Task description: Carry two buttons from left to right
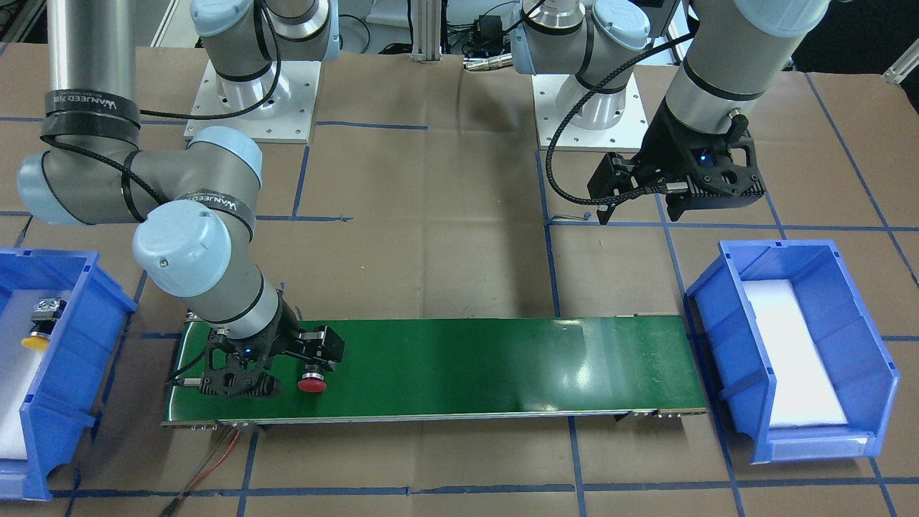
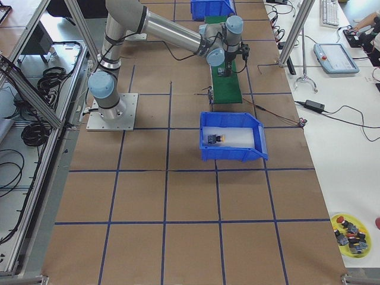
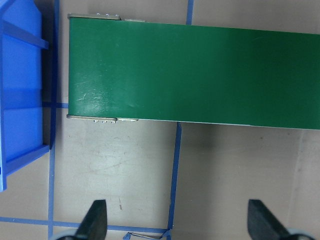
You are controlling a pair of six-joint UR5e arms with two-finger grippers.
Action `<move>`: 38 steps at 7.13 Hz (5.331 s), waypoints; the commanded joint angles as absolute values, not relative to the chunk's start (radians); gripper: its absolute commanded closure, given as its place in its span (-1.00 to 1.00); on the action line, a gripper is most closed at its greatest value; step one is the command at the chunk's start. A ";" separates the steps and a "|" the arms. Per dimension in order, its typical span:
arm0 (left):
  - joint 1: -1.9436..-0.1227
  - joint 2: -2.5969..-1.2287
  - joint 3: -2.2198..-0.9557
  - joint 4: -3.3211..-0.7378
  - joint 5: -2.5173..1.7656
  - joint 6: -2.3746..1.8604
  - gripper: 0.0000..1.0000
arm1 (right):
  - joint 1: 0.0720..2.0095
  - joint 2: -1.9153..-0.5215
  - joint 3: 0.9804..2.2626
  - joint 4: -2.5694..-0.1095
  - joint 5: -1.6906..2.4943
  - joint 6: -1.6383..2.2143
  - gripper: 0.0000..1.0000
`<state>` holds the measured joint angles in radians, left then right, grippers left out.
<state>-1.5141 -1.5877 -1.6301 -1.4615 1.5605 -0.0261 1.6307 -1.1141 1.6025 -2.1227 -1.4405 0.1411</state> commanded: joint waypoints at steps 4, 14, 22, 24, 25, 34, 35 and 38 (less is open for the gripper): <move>-1.514 -1.586 -1.631 -1.460 1.560 -0.026 -1.00 | 1.634 -1.083 1.609 -2.117 -1.531 0.150 -0.72; -1.514 -1.588 -1.628 -1.459 1.560 -0.026 -1.00 | 1.211 -1.284 1.402 -1.749 -1.608 -0.375 0.91; -1.514 -1.589 -1.626 -1.457 1.560 -0.026 -1.00 | 1.081 -1.010 1.420 -1.973 -1.597 -0.529 0.92; -1.514 -1.589 -1.626 -1.457 1.560 -0.026 -1.00 | 1.081 -0.980 1.433 -1.997 -1.601 -0.531 0.92; -1.514 -1.589 -1.626 -1.457 1.560 -0.026 -1.00 | 1.080 -0.979 1.437 -1.997 -1.603 -0.531 0.91; -1.514 -1.589 -1.626 -1.457 1.560 -0.026 -1.00 | 1.085 -1.021 1.453 -1.988 -1.578 -0.529 -0.99; -1.514 -1.589 -1.626 -1.457 1.560 -0.026 -1.00 | 1.085 -1.055 1.451 -1.987 -1.586 -0.532 -0.99; -1.514 -1.589 -1.626 -1.457 1.560 -0.026 -1.00 | 1.132 -1.259 1.457 -1.955 -1.592 -0.523 -0.99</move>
<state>-1.5141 -1.5891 -1.6260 -1.4572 1.5601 -0.0261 1.0982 -1.1712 1.4538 -1.9753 -1.5885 -0.5281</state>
